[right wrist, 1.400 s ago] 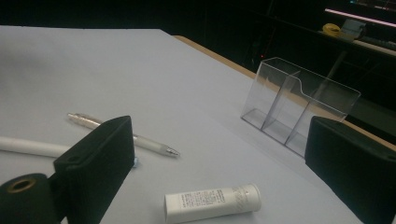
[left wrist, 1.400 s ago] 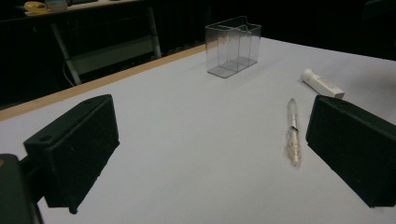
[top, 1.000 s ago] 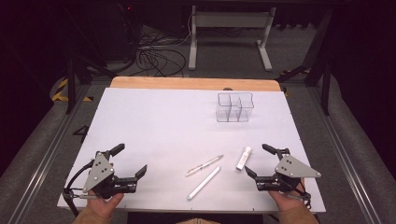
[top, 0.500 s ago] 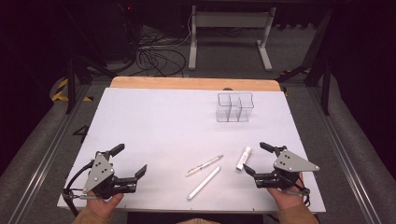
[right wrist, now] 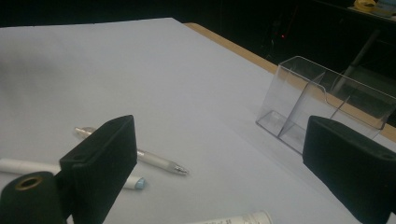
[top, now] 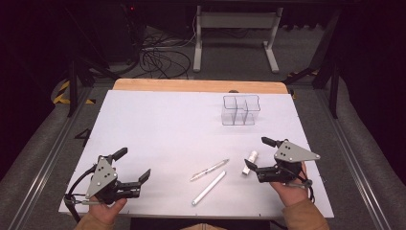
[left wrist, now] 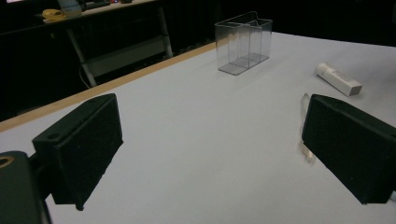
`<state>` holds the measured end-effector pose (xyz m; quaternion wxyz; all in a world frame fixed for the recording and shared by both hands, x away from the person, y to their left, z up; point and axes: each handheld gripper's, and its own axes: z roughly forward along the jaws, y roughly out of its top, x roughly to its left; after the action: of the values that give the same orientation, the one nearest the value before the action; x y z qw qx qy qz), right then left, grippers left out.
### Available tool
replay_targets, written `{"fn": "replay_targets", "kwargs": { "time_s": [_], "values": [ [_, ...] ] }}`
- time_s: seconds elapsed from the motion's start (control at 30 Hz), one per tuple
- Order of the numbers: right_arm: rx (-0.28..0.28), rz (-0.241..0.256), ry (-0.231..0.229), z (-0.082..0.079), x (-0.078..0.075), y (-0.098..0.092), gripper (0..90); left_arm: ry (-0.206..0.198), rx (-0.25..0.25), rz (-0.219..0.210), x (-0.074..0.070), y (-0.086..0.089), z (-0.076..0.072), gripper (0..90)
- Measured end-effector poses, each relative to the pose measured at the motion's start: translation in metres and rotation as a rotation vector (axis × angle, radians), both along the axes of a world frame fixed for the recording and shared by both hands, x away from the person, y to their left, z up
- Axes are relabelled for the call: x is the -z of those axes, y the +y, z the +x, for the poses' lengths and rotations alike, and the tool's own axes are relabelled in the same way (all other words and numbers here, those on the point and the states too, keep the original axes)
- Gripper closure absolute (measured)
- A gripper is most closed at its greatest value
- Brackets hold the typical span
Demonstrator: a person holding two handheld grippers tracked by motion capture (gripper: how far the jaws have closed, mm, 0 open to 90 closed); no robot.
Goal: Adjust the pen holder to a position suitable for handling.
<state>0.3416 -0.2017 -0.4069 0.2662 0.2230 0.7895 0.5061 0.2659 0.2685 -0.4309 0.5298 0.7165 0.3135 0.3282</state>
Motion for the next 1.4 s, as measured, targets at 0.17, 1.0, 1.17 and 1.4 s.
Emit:
{"fn": "replay_targets", "kwargs": {
  "time_s": [0.17,1.0,1.17,1.4],
  "values": [
    [0.0,-0.001,0.005,0.006,-0.005,0.001,10.6,0.002,0.0,0.001,0.0,0.0,0.0,5.6],
    [-0.046,-0.04,0.087,0.038,-0.021,0.01,17.0,0.001,0.0,0.015,0.001,-0.001,0.0,6.2],
    [-0.031,-0.085,0.1,0.048,-0.025,0.012,19.4,0.002,0.001,0.016,0.001,-0.001,0.0,6.2],
    [-0.003,-0.125,0.11,0.064,-0.033,0.016,23.1,0.005,0.0,0.018,0.001,-0.001,0.001,6.3]
  ]
}}
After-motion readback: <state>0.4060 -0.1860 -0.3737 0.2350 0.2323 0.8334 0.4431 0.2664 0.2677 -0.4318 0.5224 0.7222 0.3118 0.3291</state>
